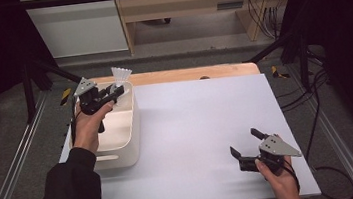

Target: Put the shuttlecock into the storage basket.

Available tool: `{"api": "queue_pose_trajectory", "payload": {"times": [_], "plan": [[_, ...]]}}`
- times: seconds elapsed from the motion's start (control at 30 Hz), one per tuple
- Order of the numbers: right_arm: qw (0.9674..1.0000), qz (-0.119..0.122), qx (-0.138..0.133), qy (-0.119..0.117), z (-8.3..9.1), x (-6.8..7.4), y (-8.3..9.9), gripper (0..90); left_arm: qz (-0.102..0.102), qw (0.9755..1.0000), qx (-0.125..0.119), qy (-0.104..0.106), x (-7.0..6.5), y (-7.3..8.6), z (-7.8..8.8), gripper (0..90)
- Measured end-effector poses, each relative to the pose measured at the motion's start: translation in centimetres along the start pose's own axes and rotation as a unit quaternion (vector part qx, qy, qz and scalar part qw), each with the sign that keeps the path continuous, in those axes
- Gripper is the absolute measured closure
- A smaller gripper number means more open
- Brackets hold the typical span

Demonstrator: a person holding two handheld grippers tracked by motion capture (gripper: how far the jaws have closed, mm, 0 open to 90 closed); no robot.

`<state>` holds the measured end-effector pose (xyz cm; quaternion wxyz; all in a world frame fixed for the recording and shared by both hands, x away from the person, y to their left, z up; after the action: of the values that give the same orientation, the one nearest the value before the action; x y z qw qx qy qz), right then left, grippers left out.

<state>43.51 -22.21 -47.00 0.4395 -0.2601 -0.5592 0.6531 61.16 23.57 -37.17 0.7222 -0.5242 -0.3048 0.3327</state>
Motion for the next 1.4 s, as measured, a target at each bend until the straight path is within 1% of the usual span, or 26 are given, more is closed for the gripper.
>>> {"api": "queue_pose_trajectory", "payload": {"times": [0.1,0.17,0.3,0.37,0.47,0.5,0.57,0.63,0.73,0.8,0.97,1.2,1.4], "plan": [[1.0,-0.001,0.001,0.001,0.0,0.0,0.0,5.3,0.0,1.0,0.004,0.001,0.1,0.2,-0.2,64.7],[1.0,-0.001,0.001,0.001,0.0,0.0,0.0,5.3,-0.009,0.9999,0.012,-0.005,0.2,0.4,-0.3,64.7],[1.0,-0.001,0.001,0.001,0.0,0.0,0.0,5.3,-0.011,0.9997,0.018,-0.012,0.5,0.8,-0.6,64.7],[1.0,0.001,0.001,0.001,0.0,0.0,0.0,5.3,-0.015,0.9995,0.026,-0.012,0.6,1.1,-0.7,64.7],[1.0,0.001,0.002,0.001,0.0,-0.1,0.0,5.3,-0.018,0.9993,0.03,-0.009,0.6,1.4,-0.9,64.7],[1.0,0.001,0.002,0.002,0.0,-0.1,0.0,5.3,-0.016,0.9993,0.032,-0.006,0.6,1.5,-1.0,64.7],[1.0,0.002,0.003,0.002,0.0,0.0,0.1,5.3,-0.021,0.9991,0.036,-0.007,0.6,1.7,-1.1,64.7],[1.0,0.003,0.002,0.002,0.0,0.0,0.1,5.3,-0.022,0.999,0.038,-0.003,0.6,1.8,-1.2,64.7],[1.0,0.004,0.003,0.002,-0.1,0.0,0.1,5.3,-0.027,0.9985,0.047,0.001,0.6,2.1,-1.4,64.7],[1.0,0.005,0.003,0.002,-0.1,0.0,0.1,5.3,-0.024,0.9985,0.049,0.002,0.6,2.2,-1.5,64.7],[1.0,0.005,0.004,0.002,-0.1,0.0,0.1,5.3,-0.024,0.9982,0.056,0.003,0.6,2.5,-1.6,64.7],[1.0,0.005,0.005,0.001,-0.1,0.0,0.1,5.4,-0.035,0.9971,0.067,0.001,0.6,2.8,-1.7,64.6],[1.0,0.005,0.007,0.001,-0.1,0.0,0.2,5.4,-0.039,0.9965,0.075,-0.003,0.7,3.2,-1.9,64.6]]}}
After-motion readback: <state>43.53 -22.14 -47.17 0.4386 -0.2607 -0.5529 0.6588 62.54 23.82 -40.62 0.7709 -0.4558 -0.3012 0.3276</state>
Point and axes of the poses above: each handheld gripper's, and its own axes: z roughly backward along the jaws, y roughly out of its underside, x roughly to its left, the point moved 3 cm from there along -z, roughly forward along the jaws, and after that the axes turned 12 degrees about -z, right-handed, at the moved point
